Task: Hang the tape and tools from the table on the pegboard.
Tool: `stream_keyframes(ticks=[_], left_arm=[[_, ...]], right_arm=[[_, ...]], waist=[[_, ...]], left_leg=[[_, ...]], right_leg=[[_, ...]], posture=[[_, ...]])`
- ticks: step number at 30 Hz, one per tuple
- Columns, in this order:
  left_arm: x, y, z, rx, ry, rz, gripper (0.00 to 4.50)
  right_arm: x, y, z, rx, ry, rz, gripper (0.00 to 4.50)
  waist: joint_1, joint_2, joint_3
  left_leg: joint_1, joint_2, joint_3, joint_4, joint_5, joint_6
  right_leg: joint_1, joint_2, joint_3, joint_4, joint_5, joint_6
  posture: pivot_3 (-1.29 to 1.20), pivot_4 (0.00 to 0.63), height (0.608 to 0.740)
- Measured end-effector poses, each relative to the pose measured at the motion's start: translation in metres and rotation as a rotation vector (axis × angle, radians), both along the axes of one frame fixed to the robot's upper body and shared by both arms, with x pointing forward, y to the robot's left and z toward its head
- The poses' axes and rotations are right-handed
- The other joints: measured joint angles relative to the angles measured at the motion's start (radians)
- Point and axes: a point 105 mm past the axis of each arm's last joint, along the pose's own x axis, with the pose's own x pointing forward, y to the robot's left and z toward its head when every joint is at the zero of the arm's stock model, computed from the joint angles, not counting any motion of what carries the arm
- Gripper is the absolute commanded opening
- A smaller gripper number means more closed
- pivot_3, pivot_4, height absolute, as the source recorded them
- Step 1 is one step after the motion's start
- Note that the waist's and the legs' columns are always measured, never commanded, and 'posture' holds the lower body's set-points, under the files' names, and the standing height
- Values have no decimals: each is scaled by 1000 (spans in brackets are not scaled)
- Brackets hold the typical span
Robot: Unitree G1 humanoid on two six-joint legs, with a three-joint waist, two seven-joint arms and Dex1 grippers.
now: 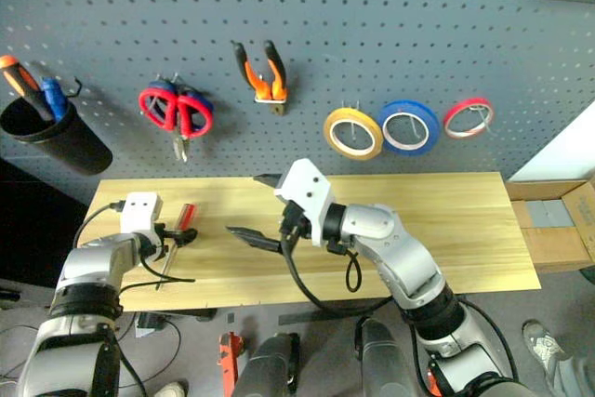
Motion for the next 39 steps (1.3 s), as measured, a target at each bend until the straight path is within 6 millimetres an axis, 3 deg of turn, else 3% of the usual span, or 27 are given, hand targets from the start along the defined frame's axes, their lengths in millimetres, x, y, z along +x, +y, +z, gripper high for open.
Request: stream_keyframes(ticks=[8, 16, 22, 27, 37, 39], left_arm=[[8, -2, 7, 6, -12, -14, 829], [6, -2, 7, 22, -23, -21, 785], [-12, -11, 17, 38, -134, -3, 785], [-49, -52, 46, 30, -416, 49, 785], [-98, -94, 103, 215, -749, 99, 785], [-103, -102, 122, 268, -828, 93, 785]], right_arm=[[5, -3, -2, 1, 13, -18, 4500], [6, -5, 0, 4, 11, -24, 4500], [9, -19, 0, 1, 7, -53, 4500], [4, -41, 7, 79, 54, -77, 4500], [3, -53, 28, 233, 60, -167, 4500], [4, -53, 31, 253, 59, -187, 4500]], waist=[[0, 0, 5], [0, 0, 5], [2, 0, 5], [12, -7, 0], [35, -8, -30], [36, -7, -40]], left_leg=[[-4, 0, -3, 0, 0, 0], [-6, 0, -8, 0, 0, 0], [-7, -1, -8, -1, 1, -2], [-9, -3, -9, -1, 2, -6], [-6, -2, -9, -1, 3, -7], [-6, -3, -7, -1, 4, -7]], right_leg=[[-2, 0, -4, -2, 0, 0], [-2, -5, -12, -2, 0, -1], [-2, -13, -16, -4, 0, -1], [-1, -17, -16, -7, 0, -1], [1, -13, -20, -4, 1, -2], [2, -12, -21, -4, 1, -2]], posture=[[-16, 381, 740], [-18, 355, 740], [12, 298, 740], [57, 251, 740], [94, 196, 740], [102, 189, 740]])
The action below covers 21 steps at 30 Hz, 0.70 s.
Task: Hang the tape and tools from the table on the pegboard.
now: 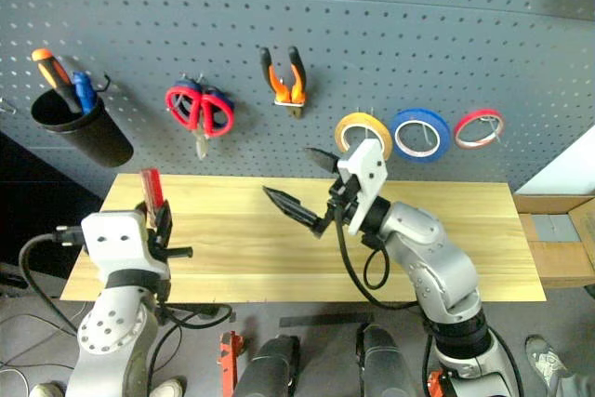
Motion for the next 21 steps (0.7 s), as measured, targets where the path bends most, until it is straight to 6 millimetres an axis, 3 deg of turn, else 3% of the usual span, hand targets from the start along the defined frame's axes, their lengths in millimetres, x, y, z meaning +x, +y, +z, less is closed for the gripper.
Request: stream_keyframes(ticks=[4, 7, 9, 15, 21], left_arm=[[1, -1, 47, 72, -169, 37, 785], [13, 11, 99, 149, -328, 68, 785], [17, 21, 122, 166, -397, 98, 785], [59, 45, 143, 167, -425, 123, 785], [79, 57, 169, 190, -512, 116, 785]], right_arm=[[3, 1, 8, 36, -9, -29, 4500], [4, 9, 25, 76, -44, -20, 4500], [2, 15, 33, 95, -67, -5, 4500], [15, 23, 43, 107, -92, -26, 4500], [21, 30, 56, 130, -130, -37, 4500]], waist=[[5, 0, -13], [11, -1, -17], [9, 0, -29], [9, 1, -35], [6, 1, -35]], left_leg=[[1, -1, 1, 1, 1, -1], [1, -1, 0, 1, 3, -4], [3, 1, 1, 1, 4, -4], [6, 1, 0, 0, 4, -4], [4, 1, 1, 0, 6, -8]], right_leg=[[1, 5, -1, 0, 0, 0], [2, 12, -2, 1, 3, -3], [2, 14, -1, 1, 3, -5], [5, 13, -2, 1, 4, -5], [3, 13, -1, 0, 4, -5]], posture=[[107, 175, 740], [100, 172, 740], [93, 172, 740], [73, 175, 740], [52, 191, 740]])
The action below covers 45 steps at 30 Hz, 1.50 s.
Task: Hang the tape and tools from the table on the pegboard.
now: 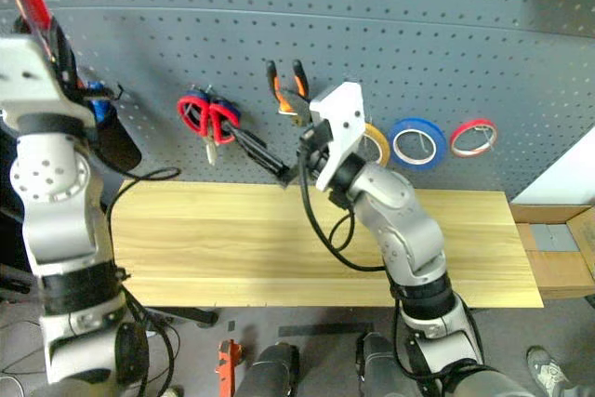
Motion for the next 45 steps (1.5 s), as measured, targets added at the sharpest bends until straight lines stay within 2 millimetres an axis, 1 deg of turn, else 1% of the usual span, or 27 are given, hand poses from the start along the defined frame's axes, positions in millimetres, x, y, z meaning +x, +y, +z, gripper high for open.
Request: stream_keyframes(ticks=[4, 8, 12, 15, 16, 19, 21, 31, 33, 34, 35, 38, 42, 45], left_arm=[[14, 13, 12, 0, -26, 11, 785], [17, 24, 20, 20, -52, 27, 785], [24, 36, 10, -1, -23, 41, 785], [24, 45, 4, -34, -14, 56, 785], [23, 47, 0, -44, -9, 61, 785], [21, 57, -25, -62, 49, 88, 785], [22, 61, -34, -71, 77, 94, 785], [21, 66, -37, -109, 80, 90, 785], [22, 66, -38, -115, 88, 90, 1492], [23, 67, -40, -123, 98, 88, 1712], [23, 68, -41, -133, 106, 87, 2024], [25, 69, -45, -157, 123, 82, 3146], [27, 69, -48, -177, 136, 76, 4453], [28, 69, -52, -189, 151, 74, 4453]], right_arm=[[1, 4, 1, -1, -3, 7, 4500], [-1, 9, 4, 4, -7, 24, 4500], [-4, 13, 10, 9, -26, 40, 4500], [-4, 13, 10, 8, -27, 45, 4500], [-5, 14, 10, 9, -28, 55, 4500], [-8, 17, 9, 9, -26, 81, 4500], [-10, 19, 9, 8, -24, 98, 4500], [-14, 22, 8, 4, -23, 125, 4500], [-14, 22, 8, 4, -23, 125, 4500], [-14, 22, 8, 4, -23, 125, 4500], [-14, 22, 8, 4, -23, 125, 4500], [-13, 22, 8, 4, -22, 122, 4500], [-13, 22, 8, 3, -22, 120, 4500], [-13, 21, 7, 1, -22, 118, 4500]], waist=[[-5, 0, 0], [-10, 0, 0], [-12, 0, 0], [-12, 0, 0], [-12, 0, 0], [-15, 1, 0], [-14, 1, 0], [-13, 1, 1], [-13, 1, 1], [-13, 1, 1], [-13, 1, 1], [-14, 1, 1], [-14, 1, 1], [-14, 1, 1]], left_leg=[[-3, 0, 0, 0, 0, 0], [-3, 0, 0, 0, 0, 0], [-3, 0, 0, 0, -2, 4], [-3, 0, 0, 1, -2, 4], [-3, 0, 0, 1, -2, 4], [-3, 0, 0, 0, -2, 4], [-3, 0, -1, 1, -2, 4], [-3, 0, -1, 1, -2, 4], [-3, 0, -1, 1, -2, 4], [-3, 0, -1, 1, -2, 4], [-3, 0, -1, 1, -2, 4], [-3, 0, -1, 1, -2, 4], [-3, 0, -1, 1, -2, 4], [-3, 0, -1, 1, -2, 4]], right_leg=[[-4, 0, 0, 1, 0, 0], [-4, 0, 0, 1, 0, 0], [-4, 0, -1, 2, 0, 0], [-4, 0, 0, 2, 0, 0], [-4, 0, 0, 2, 0, 0], [-4, 0, 0, 2, 0, 0], [-4, 0, -1, 2, 0, 0], [-4, 0, -1, 2, 0, 0], [-4, 0, -1, 2, 0, 0], [-4, 0, -1, 2, 0, 0], [-4, 0, -1, 2, 0, 0], [-4, 0, -1, 2, 0, 0], [-4, 0, -1, 2, 0, 0], [-4, 0, -1, 2, 0, 0]], posture=[[45, 201, 740], [41, 212, 740], [41, 217, 740], [40, 223, 740], [43, 224, 740], [48, 228, 740], [50, 230, 740], [49, 237, 740], [47, 238, 740], [46, 238, 740], [45, 238, 740], [42, 239, 740], [40, 241, 740], [39, 240, 740]])
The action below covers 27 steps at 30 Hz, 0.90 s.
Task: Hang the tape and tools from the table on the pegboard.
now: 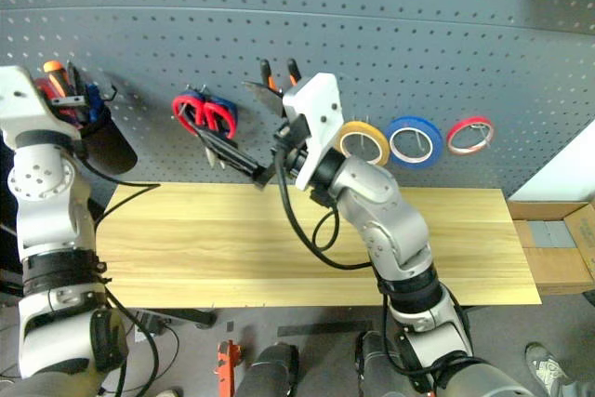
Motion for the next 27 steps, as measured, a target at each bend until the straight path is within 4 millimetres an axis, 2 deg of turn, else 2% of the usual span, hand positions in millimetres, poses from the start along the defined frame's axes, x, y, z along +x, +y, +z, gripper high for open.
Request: stream_keyframes(ticks=[7, 11, 16, 21, 27], left_arm=[[-4, -10, -9, -53, 12, -78, 4453], [-20, -24, -7, -76, 12, -158, 4453], [-52, -40, 3, -83, -3, -204, 4453], [-72, -54, -20, -167, 54, -206, 4453], [-97, -78, -61, -264, 160, -210, 4453]], right_arm=[[2, -8, -6, -40, 1, -25, 4500], [-3, -30, -16, -104, 16, -60, 4500], [-11, -64, -25, -152, 62, -133, 4500], [-11, -91, -47, -205, 148, -238, 4500], [-16, -114, -65, -221, 213, -346, 4500]], waist=[[-1, 0, 0], [-1, 0, 1], [-1, 1, 1], [1, 1, 1], [2, 1, 2]], left_leg=[[0, 0, -1, 0, 0, 0], [-1, 2, -3, 0, 0, 0], [1, 2, -3, 0, 0, 0], [5, 0, -1, 0, 0, 1], [16, 1, 1, -1, 0, 1]], right_leg=[[0, -1, 1, -1, 0, 0], [0, -5, 1, -1, 0, 0], [1, -5, 2, -1, 0, 0], [6, 0, 1, -1, 0, 0], [17, 1, 2, -2, -5, 3]], posture=[[32, 247, 740], [32, 249, 740], [51, 252, 740], [50, 251, 740], [35, 244, 740]])
